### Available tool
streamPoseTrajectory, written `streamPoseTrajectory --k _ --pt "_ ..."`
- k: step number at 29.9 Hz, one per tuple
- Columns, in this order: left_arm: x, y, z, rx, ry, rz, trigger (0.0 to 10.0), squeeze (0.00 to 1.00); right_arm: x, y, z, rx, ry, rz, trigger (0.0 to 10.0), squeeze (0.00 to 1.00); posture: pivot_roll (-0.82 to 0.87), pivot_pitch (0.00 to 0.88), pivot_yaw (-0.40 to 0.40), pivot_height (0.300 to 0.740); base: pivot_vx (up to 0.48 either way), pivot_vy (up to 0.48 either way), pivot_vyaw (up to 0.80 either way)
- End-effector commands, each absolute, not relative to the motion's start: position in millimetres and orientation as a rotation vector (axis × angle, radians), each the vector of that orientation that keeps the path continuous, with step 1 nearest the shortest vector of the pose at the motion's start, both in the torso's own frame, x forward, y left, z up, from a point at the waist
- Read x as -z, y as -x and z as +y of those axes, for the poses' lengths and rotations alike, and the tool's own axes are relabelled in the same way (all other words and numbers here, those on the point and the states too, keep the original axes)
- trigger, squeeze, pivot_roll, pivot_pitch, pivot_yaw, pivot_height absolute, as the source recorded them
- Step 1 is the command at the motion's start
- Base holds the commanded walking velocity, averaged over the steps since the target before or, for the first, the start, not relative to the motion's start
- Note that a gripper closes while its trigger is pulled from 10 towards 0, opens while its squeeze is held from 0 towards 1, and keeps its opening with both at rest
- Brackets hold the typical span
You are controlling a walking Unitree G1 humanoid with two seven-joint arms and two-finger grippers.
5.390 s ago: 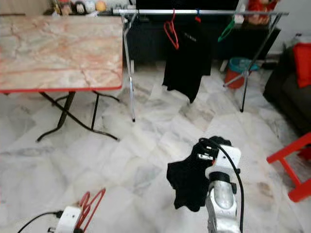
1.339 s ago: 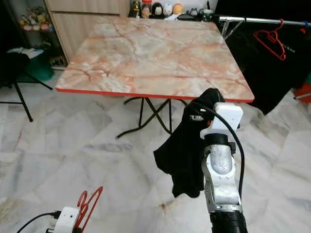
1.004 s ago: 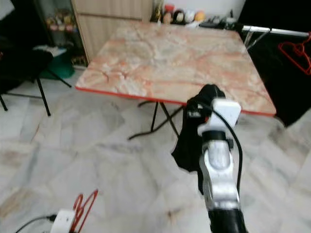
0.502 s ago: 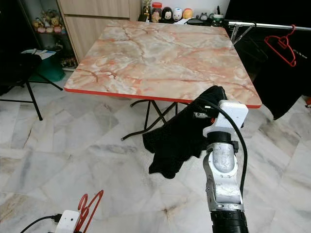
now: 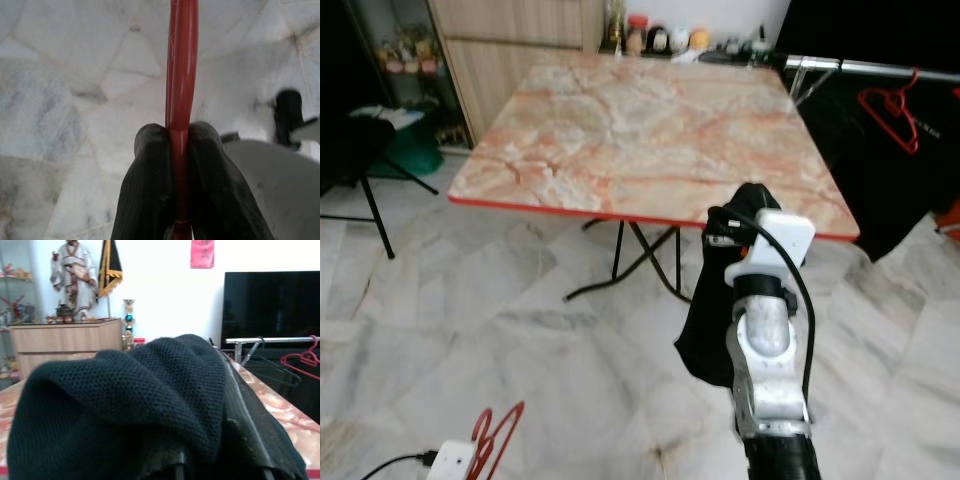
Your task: Hang hanger
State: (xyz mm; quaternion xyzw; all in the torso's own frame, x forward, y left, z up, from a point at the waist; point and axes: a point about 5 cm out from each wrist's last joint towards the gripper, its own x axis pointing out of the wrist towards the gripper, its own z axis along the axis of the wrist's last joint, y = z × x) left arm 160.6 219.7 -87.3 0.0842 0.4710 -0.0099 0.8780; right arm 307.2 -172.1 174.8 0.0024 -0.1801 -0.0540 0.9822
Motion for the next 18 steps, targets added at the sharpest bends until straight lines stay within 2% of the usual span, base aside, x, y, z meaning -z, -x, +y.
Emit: streamPoseTrajectory --k 1,18 --pt "89.0 -161.0 210.4 0.050 -0.176 0.986 10.0 0.00 -182.3 -305.9 -180.0 0.136 0.004 -0.398 10.0 0.00 0.04 0.040 -0.044 0.740 0.270 0.000 0.00" --pt "90.0 -159.3 209.9 0.050 -0.175 0.996 10.0 0.00 -182.7 -306.8 -180.2 0.137 0.002 -0.398 10.0 0.00 0.04 0.038 -0.044 0.740 0.270 0.000 0.00"
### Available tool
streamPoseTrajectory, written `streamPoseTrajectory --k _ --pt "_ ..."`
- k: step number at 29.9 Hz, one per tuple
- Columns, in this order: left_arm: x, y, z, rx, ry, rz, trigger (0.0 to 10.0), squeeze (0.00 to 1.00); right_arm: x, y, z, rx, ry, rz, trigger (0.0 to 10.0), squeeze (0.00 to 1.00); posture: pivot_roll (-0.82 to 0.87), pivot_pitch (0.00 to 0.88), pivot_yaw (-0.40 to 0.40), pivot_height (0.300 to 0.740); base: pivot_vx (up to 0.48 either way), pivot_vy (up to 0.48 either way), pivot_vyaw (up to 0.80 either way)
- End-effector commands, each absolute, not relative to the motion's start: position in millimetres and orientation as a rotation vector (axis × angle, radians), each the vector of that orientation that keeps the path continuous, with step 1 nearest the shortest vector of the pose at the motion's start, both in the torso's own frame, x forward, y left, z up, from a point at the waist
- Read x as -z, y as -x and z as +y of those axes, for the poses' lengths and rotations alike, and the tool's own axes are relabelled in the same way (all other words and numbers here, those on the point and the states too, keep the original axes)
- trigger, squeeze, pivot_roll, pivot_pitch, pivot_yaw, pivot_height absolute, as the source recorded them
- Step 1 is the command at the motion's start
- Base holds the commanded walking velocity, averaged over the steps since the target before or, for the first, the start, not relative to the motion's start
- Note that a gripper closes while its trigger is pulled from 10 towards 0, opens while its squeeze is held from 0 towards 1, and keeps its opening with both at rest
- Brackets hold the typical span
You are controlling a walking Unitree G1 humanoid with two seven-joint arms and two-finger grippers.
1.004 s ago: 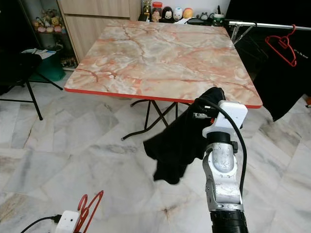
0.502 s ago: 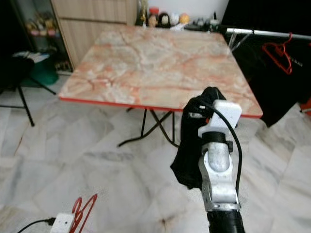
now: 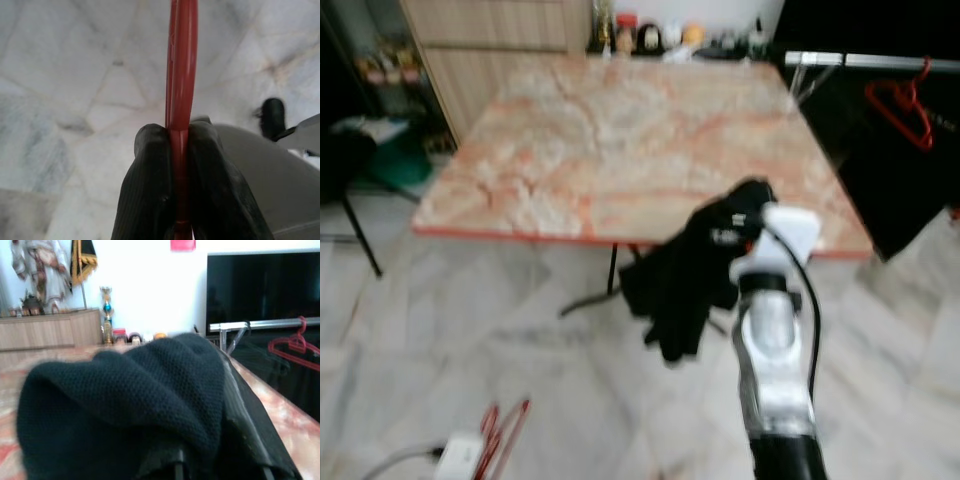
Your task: Hang hanger
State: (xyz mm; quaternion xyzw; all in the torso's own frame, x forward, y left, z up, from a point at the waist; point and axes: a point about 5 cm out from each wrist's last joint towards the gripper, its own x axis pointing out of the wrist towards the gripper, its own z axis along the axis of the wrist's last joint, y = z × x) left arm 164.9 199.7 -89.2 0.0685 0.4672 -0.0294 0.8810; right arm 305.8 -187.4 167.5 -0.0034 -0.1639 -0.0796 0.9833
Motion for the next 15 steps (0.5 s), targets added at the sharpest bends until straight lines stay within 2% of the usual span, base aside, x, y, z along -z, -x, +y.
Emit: streamPoseTrajectory --k 1,15 --pt "90 -160 210 0.050 -0.175 0.996 10.0 0.00 -183 -307 -180 0.135 0.001 -0.399 10.0 0.00 0.04 0.038 -0.044 0.740 0.274 0.000 0.00" --pt "90 -159 211 0.053 -0.169 0.993 10.0 0.00 -201 -322 -178 0.102 0.020 -0.436 10.0 0.00 0.04 0.039 -0.042 0.740 0.276 0.000 0.00"
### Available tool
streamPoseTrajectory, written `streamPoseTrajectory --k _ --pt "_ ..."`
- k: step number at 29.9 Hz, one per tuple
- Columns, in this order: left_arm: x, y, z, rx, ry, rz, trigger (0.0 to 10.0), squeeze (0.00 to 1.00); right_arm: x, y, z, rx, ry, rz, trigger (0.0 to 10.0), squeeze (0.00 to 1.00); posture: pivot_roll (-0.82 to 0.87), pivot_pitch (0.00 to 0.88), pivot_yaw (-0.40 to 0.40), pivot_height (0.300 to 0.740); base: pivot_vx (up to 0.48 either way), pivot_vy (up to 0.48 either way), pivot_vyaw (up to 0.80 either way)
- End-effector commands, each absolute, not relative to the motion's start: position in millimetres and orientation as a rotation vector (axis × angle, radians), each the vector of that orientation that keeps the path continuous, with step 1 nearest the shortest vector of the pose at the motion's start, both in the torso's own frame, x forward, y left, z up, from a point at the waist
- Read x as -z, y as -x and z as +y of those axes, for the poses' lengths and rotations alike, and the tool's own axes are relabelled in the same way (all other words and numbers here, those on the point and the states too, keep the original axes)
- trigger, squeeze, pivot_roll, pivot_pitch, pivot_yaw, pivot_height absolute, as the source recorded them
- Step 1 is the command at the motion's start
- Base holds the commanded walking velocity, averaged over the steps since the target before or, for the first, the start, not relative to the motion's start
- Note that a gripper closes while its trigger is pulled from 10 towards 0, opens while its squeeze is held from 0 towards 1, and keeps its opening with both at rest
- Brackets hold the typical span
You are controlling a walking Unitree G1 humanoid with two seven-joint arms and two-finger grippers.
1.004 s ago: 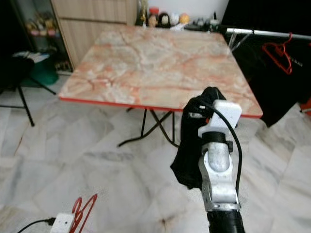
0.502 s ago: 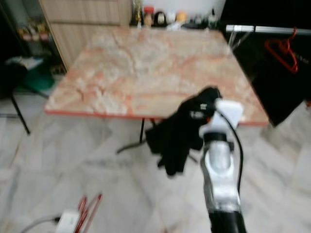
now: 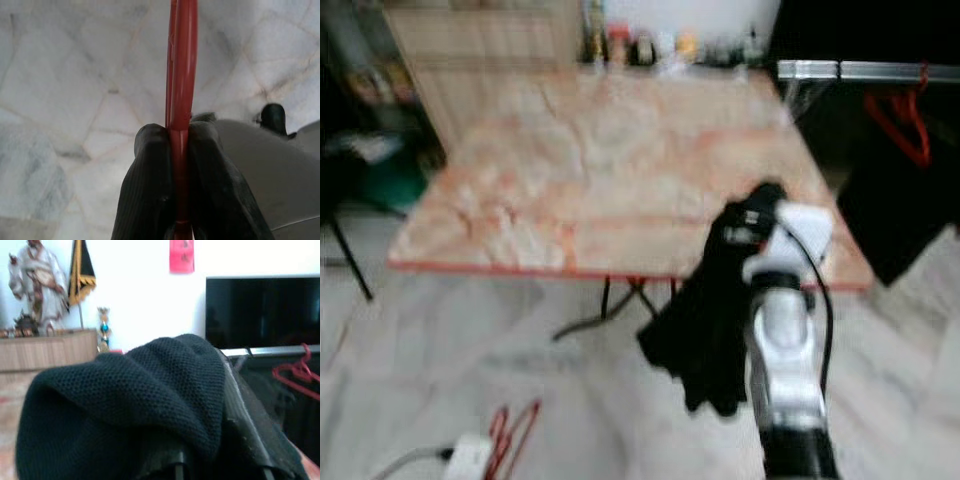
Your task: Hang hanger
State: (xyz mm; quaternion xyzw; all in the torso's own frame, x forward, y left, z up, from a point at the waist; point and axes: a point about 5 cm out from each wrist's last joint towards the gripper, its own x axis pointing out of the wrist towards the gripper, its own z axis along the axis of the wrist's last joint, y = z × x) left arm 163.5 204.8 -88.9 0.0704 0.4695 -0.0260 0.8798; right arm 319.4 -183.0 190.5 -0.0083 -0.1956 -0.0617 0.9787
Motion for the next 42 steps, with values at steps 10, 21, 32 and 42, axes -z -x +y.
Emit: streamPoseTrajectory --k 10,21,32,42 --pt "89 -166 204 0.059 -0.165 0.983 10.0 0.00 -229 -352 -178 0.090 0.017 -0.480 10.0 0.00 0.03 0.042 -0.033 0.740 0.276 0.000 0.00" --pt "87 -172 200 0.066 -0.164 0.970 10.0 0.00 -282 -386 -178 0.064 0.027 -0.549 10.0 0.00 0.03 0.038 -0.024 0.740 0.276 0.000 0.00" --pt "85 -173 203 0.067 -0.166 0.964 10.0 0.00 -320 -404 -183 0.065 0.044 -0.580 10.0 0.00 0.03 0.035 -0.024 0.740 0.278 0.000 0.00" --pt "87 -171 200 0.081 -0.163 0.964 10.0 0.00 -240 -396 -172 0.041 -0.010 -0.405 10.0 0.00 0.03 0.045 -0.025 0.740 0.211 0.000 0.00"
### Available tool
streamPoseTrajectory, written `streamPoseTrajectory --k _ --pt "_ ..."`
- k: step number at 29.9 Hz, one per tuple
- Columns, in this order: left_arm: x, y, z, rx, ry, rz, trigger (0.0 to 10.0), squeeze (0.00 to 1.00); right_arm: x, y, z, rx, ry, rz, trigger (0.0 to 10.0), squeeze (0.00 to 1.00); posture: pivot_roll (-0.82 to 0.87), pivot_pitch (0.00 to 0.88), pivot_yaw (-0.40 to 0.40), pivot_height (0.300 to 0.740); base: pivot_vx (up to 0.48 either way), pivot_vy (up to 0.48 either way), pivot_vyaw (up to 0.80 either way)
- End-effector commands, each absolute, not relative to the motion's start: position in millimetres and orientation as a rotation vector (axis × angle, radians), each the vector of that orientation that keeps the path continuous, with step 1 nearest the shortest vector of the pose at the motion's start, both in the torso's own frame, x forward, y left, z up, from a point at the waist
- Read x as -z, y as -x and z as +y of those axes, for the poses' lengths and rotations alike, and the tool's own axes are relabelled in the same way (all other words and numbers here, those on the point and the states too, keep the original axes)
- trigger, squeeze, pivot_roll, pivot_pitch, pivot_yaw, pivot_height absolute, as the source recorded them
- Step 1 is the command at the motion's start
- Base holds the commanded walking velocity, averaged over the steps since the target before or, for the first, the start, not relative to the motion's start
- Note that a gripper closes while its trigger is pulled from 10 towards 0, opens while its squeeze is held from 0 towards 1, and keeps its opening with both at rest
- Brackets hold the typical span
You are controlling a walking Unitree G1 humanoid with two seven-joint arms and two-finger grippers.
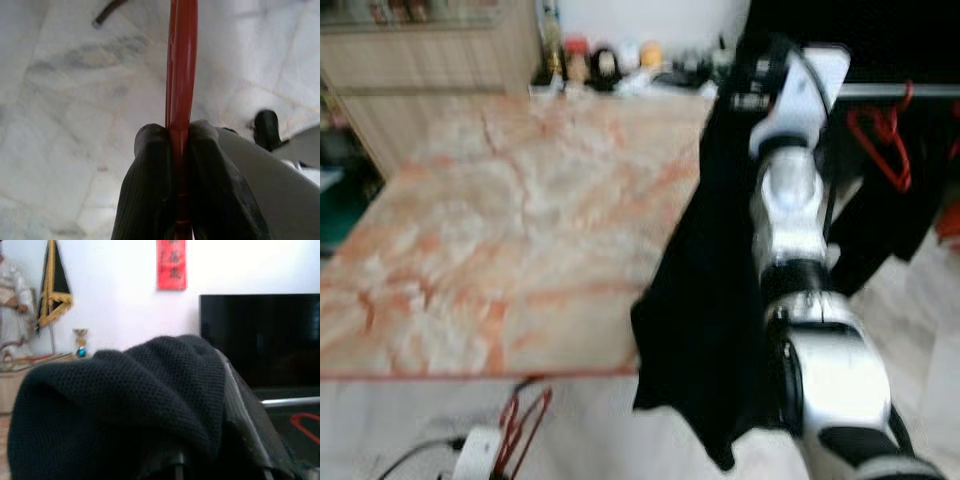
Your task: Hang hanger
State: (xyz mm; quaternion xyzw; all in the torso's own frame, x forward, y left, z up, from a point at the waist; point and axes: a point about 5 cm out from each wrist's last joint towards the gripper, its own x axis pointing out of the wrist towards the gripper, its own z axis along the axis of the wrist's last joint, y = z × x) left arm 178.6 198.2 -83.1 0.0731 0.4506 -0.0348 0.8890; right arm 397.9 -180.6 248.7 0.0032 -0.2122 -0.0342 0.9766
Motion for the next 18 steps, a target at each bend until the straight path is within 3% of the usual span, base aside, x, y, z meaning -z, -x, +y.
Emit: streamPoseTrajectory --k 1,4,7,18 --pt "87 -171 200 0.081 -0.163 0.964 10.0 0.00 -240 -396 -172 0.041 -0.010 -0.405 10.0 0.00 0.03 0.045 -0.025 0.740 0.000 0.000 0.00" --pt "88 -169 199 0.082 -0.163 0.972 10.0 0.00 -181 -375 -171 0.031 -0.017 -0.245 10.0 0.00 0.03 0.052 -0.025 0.740 0.000 0.000 0.00" --pt "88 -167 198 0.088 -0.164 0.976 10.0 0.00 -150 -357 -180 0.059 -0.068 -0.159 10.0 0.00 0.03 0.053 -0.025 0.740 0.000 0.000 0.00" --pt "91 -161 198 0.100 -0.174 0.989 10.0 0.00 -129 -306 -197 0.105 -0.062 -0.075 10.0 0.00 0.02 0.042 -0.032 0.740 0.000 0.000 0.00"
